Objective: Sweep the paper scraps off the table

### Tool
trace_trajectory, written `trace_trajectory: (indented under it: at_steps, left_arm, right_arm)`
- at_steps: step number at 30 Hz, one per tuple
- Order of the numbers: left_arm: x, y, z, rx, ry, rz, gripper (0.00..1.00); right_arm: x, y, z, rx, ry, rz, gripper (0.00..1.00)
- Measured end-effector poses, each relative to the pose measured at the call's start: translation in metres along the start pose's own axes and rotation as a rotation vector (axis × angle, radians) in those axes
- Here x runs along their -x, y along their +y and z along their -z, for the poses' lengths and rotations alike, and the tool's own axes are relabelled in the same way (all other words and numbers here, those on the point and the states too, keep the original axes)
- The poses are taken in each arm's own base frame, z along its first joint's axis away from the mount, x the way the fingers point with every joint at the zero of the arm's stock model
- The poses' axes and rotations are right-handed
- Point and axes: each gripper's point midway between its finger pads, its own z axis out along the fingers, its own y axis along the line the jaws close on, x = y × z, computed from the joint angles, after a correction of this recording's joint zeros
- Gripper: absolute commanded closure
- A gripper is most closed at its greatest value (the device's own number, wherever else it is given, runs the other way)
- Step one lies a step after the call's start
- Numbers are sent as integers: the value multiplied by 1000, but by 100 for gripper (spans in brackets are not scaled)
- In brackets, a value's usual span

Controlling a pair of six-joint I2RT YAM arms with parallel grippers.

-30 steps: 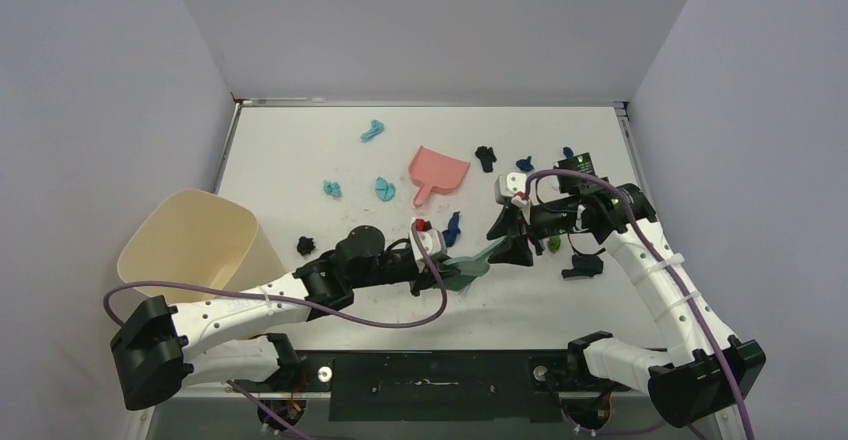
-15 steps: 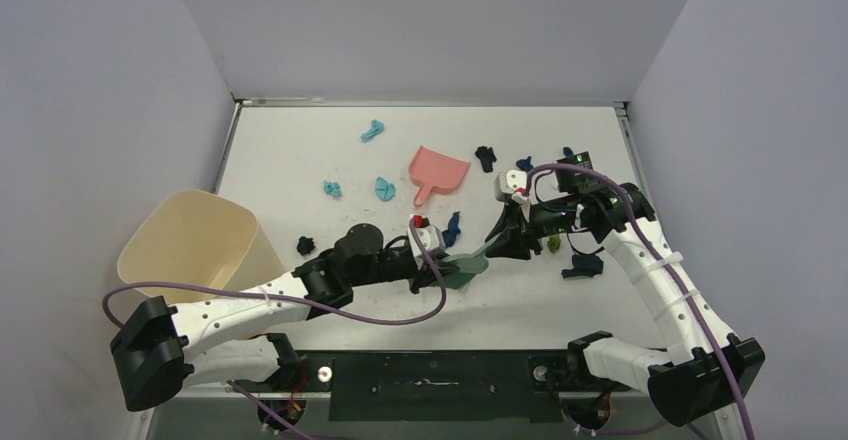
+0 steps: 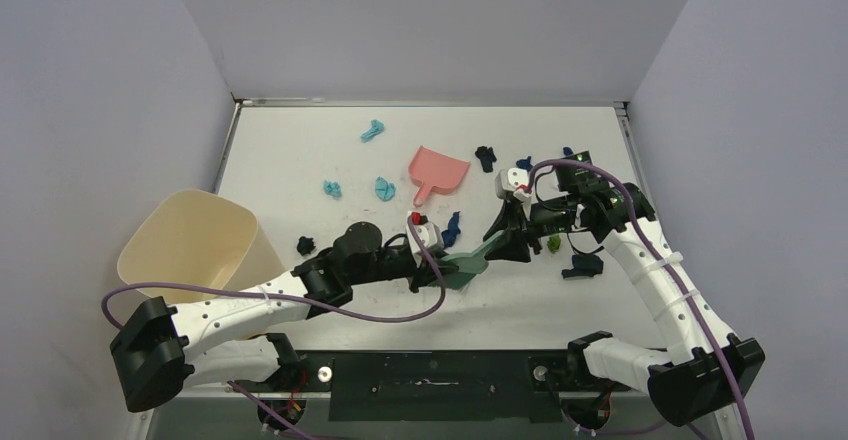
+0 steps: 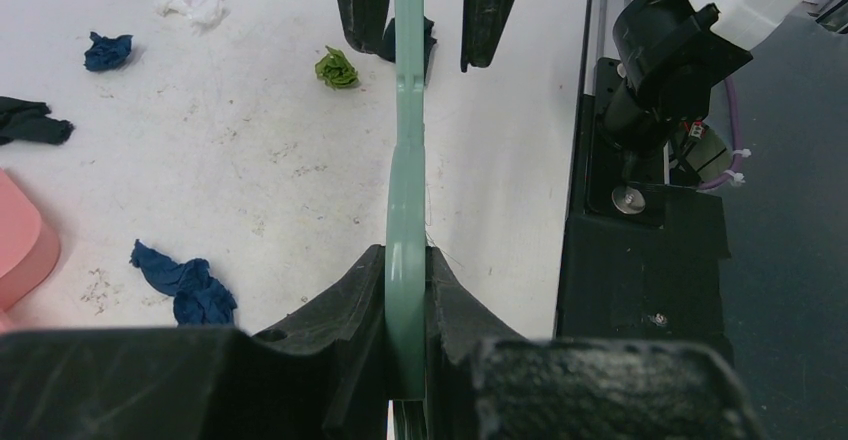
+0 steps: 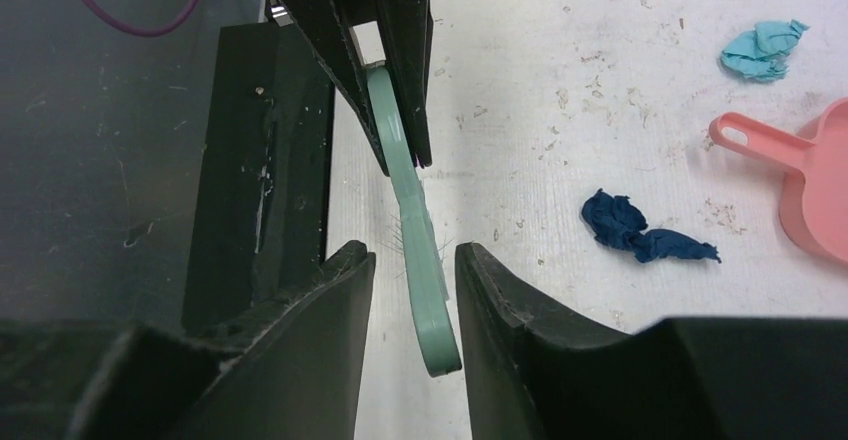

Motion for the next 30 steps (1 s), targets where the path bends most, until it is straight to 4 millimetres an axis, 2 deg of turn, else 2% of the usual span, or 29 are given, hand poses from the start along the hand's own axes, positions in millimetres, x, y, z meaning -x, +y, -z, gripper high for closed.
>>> trace_trajectory:
  at_steps: [1, 4, 8, 10, 11, 13, 15, 17, 20, 23, 26, 30]
  left_arm:
    - [0, 0, 0, 1, -1, 1, 100]
    - [1, 2, 0, 5, -4, 4, 100]
    - [1, 1, 1, -4, -5, 9, 100]
    - [1, 1, 1, -8, -5, 15, 100]
    - [1, 1, 1, -8, -5, 17, 90]
    - [2, 1, 1, -5, -9, 21, 54]
    - [5, 9, 0, 37, -19, 22, 36]
    - [6, 23, 1, 121, -23, 32, 32]
    - [8, 49, 6, 275, -32, 49, 30]
    - [8, 81, 15, 464, -12, 62, 29]
    - [14, 116, 19, 654, 14, 92, 31]
    - [19, 159, 15, 769, 69, 174, 34]
  right_arm:
    - [1, 0, 0, 1, -4, 0, 68]
    - [2, 1, 0, 4, -10, -8, 83]
    - [3, 0, 0, 4, -15, -5, 94]
    - [4, 0, 0, 7, -18, -2, 95]
    - [4, 0, 0, 5, -19, -3, 95]
    - [4, -1, 2, 0, -28, -10, 95]
    - [7, -3, 5, -9, -48, -49, 95]
    - [9, -18, 13, -70, -69, -86, 95]
    - [4, -52, 30, -217, -87, -168, 95]
    - [-11, -83, 47, -360, -109, -268, 95]
    - [-34, -110, 64, -526, -133, -391, 95]
    - [-54, -130, 89, -740, -141, -451, 95]
